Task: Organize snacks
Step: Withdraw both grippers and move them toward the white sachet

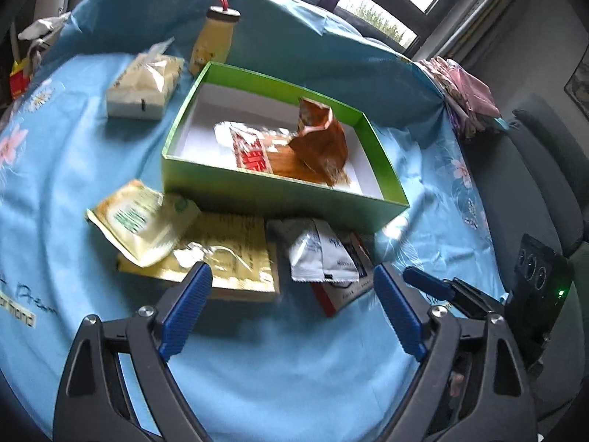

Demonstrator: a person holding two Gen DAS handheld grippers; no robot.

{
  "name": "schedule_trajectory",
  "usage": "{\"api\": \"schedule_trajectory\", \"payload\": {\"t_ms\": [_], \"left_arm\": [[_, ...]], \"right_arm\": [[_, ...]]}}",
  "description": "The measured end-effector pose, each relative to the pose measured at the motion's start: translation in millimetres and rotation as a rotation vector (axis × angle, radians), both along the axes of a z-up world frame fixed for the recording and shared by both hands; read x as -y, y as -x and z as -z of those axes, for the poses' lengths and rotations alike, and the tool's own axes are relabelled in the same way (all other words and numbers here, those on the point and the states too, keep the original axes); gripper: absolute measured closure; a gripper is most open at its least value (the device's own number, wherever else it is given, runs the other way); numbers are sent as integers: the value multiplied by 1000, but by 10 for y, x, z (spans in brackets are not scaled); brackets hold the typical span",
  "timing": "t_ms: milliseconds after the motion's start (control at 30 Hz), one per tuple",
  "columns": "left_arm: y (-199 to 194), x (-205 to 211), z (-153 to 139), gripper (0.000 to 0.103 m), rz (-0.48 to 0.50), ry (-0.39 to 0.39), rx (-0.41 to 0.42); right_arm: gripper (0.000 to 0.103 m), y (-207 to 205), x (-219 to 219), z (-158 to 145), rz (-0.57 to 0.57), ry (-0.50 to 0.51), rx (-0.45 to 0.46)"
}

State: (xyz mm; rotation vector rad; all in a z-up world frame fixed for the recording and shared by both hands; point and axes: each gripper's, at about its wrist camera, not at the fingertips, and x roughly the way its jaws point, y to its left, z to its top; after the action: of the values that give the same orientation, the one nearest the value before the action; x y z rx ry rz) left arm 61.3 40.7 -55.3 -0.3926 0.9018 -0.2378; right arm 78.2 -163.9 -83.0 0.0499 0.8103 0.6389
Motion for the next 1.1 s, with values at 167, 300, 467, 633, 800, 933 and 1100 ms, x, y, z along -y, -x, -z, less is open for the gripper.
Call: {"api": "schedule_trajectory", "payload": {"t_ms": [167, 300, 467, 633, 800, 933, 1100], "left_arm": [[-48, 149, 69, 13, 27, 5, 1], [-105, 256, 112, 13, 46, -22, 6], [-161, 310, 164, 13, 53, -55, 1], [-206, 340, 176, 13, 59, -69, 0], [-263, 385, 183, 13, 68, -81, -4], [-296, 419, 184, 13, 77, -88, -3], [-339, 457, 210, 13, 86, -102, -10]], "right_arm": [[50, 21, -69, 114, -25, 14, -7], [50, 7, -97, 159, -35, 15, -10], [50, -28, -90, 195, -38, 2, -19], [50, -66, -95, 203, -38, -6, -22], [50, -89, -106, 210, -39, -6, -24], [50, -114, -108, 218, -42, -6, -26], [50, -143, -88, 234, -42, -10, -31]]}}
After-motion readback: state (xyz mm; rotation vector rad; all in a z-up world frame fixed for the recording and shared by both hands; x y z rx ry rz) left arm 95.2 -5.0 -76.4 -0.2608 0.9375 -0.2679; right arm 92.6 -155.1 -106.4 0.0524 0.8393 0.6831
